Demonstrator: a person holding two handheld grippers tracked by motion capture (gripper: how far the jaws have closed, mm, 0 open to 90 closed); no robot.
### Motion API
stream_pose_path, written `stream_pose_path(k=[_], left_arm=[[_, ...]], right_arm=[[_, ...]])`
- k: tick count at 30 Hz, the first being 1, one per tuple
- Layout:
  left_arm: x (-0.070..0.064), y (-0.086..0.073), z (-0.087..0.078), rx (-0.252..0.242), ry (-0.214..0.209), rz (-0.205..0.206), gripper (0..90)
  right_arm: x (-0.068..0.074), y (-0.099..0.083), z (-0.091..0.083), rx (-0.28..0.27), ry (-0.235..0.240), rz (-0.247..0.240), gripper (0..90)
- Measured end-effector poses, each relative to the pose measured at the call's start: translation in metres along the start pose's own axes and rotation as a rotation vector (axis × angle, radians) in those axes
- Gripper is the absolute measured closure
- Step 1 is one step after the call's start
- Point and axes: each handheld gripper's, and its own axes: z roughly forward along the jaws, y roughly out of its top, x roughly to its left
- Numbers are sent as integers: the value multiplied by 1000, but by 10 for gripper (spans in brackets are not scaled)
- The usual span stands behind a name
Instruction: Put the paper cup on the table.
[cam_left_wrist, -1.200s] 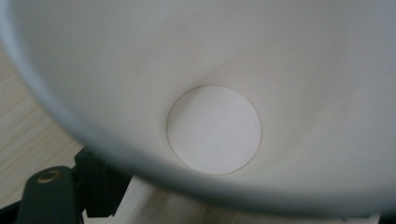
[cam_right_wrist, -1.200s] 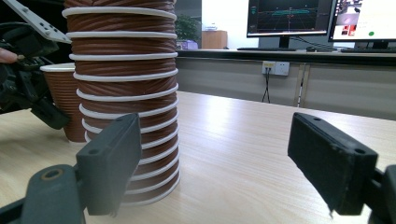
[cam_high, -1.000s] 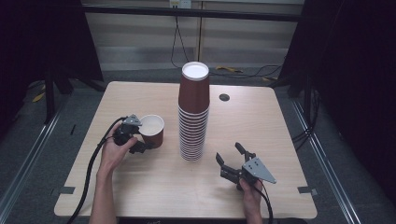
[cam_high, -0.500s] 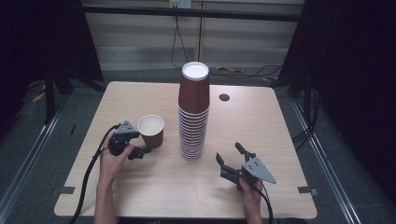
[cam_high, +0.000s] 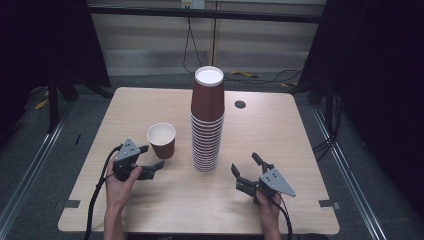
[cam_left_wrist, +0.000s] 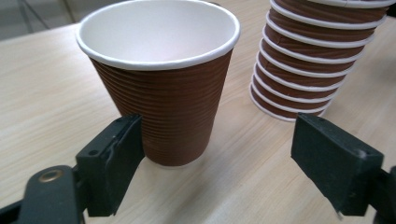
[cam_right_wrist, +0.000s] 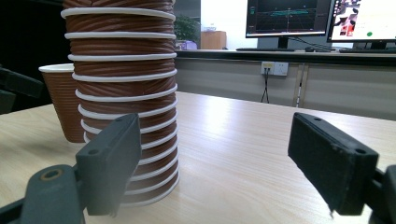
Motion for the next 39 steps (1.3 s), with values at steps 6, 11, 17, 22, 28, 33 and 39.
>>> stream_pose_path(k=[6,11,17,22,28,33,39], left_arm=[[-18,-7,-3,-85,-1,-14,158],[-34,-12,3,-129,-1,-20,156],[-49,-18,11,-183,13,-16,157],[-62,-25,17,-206,26,-23,156],[-70,-30,17,-229,20,0,156],[-75,-34,14,-294,26,11,159],[-75,-43,4,-408,37,-30,158]], right_arm=[[0,0,0,-1,-1,0,171],[0,0,0,0,1,0,171],[0,0,0,0,1,0,170],[0,0,0,-1,-1,0,170],[0,0,0,0,2,0,170],[0,0,0,-1,1,-2,170],[0,0,0,0,1,-1,169]])
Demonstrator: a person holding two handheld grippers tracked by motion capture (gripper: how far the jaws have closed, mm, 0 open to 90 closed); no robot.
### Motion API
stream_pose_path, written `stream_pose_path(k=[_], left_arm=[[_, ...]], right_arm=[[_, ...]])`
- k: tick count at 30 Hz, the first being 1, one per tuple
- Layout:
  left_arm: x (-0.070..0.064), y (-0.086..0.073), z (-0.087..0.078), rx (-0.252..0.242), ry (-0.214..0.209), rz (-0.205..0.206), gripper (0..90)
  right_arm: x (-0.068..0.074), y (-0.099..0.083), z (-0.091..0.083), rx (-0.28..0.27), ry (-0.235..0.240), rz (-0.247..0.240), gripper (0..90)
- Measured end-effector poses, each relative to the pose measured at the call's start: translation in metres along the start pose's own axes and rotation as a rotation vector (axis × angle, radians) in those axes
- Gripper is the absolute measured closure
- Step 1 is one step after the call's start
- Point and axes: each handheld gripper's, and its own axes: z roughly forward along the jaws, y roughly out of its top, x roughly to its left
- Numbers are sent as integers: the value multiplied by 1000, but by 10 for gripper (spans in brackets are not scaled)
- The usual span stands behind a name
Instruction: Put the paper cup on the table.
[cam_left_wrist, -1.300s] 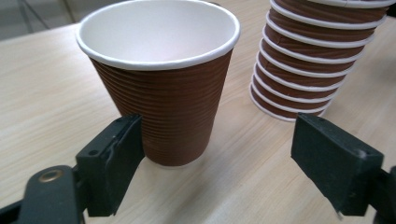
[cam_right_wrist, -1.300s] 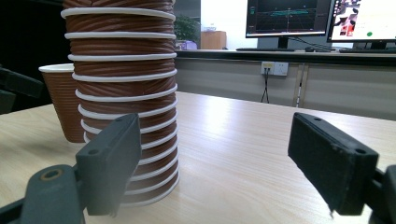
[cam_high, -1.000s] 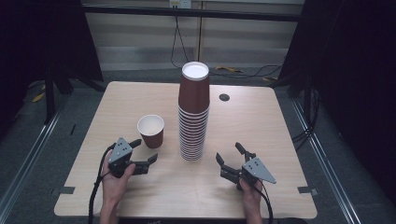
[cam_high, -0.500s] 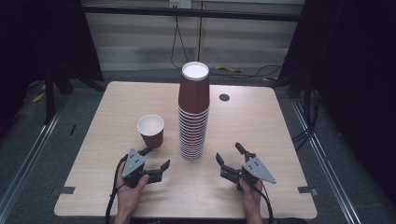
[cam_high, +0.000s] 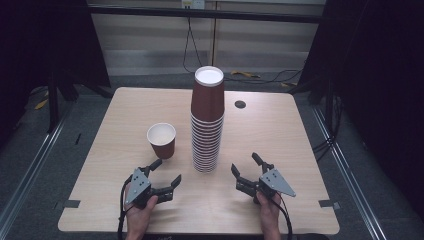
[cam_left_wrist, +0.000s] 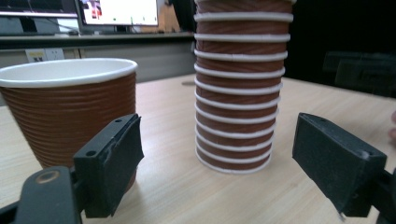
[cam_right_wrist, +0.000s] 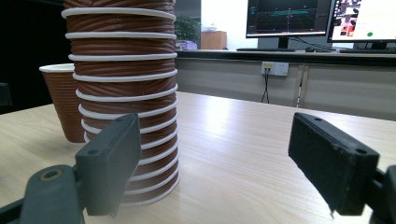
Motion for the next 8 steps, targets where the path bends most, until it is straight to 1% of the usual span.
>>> stream_pose_path(k=[1,2,3,5,6,7,8], left_arm=[[0,-1,-1,-20,-13,-8,158],[0,-1,-3,-28,-6,12,158],[0,-1,-3,-26,-6,19,157],[1,-1,-3,-29,-27,2,157],[2,-1,-3,-28,-30,8,158],[0,-1,-3,-33,-27,2,157],[1,-1,-3,-27,-27,6,158]], right_arm=[[0,0,0,-1,0,-1,169],[0,0,0,-1,0,-1,169],[0,0,0,-2,-1,-1,169],[0,0,0,-1,0,-1,167],[0,0,0,1,-3,-1,166],[0,0,0,-2,-1,0,163],[0,0,0,0,-3,-1,159]])
